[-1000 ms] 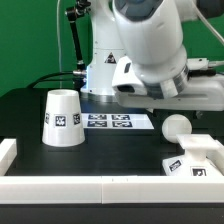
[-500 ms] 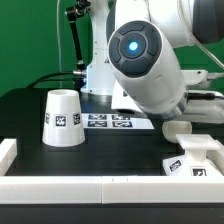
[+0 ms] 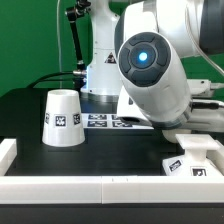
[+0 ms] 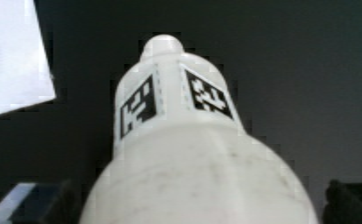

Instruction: Assemble lamp

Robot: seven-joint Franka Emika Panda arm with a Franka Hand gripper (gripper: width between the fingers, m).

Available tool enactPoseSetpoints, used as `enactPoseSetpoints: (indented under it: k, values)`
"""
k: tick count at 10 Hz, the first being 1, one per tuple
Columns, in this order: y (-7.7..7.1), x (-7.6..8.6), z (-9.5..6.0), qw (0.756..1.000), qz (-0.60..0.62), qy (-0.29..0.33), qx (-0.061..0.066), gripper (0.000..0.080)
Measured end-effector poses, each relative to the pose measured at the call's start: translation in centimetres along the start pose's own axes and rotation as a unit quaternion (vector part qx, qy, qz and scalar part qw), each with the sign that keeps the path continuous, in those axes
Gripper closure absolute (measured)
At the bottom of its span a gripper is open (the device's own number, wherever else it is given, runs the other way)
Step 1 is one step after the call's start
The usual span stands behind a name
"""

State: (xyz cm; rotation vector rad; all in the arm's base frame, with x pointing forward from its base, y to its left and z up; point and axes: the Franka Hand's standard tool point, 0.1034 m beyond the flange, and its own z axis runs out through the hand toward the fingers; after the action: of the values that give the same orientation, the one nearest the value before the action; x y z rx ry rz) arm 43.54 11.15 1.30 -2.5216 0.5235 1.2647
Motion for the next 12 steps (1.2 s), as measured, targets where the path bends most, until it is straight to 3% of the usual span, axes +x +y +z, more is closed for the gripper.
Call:
enactPoseSetpoints:
  k: [4,5,8,10,12]
  values:
    - [0.5,0.5,0.1,1.000,0.003,0.001,0.002,0.0101]
    - [0.6,0.5,0.0,1.000,0.004,0.001,0.004,0.0225]
    - [1.0,0.6,-0.5,1.000,0.006,0.003,0.008,0.0223]
    - [1.4,0.3,-1.8,1.000,0.004,0.007,0.015,0.0223]
    - [1.8,-1.3,-4.5,1.000,0.003,0.005,0.025,0.0223]
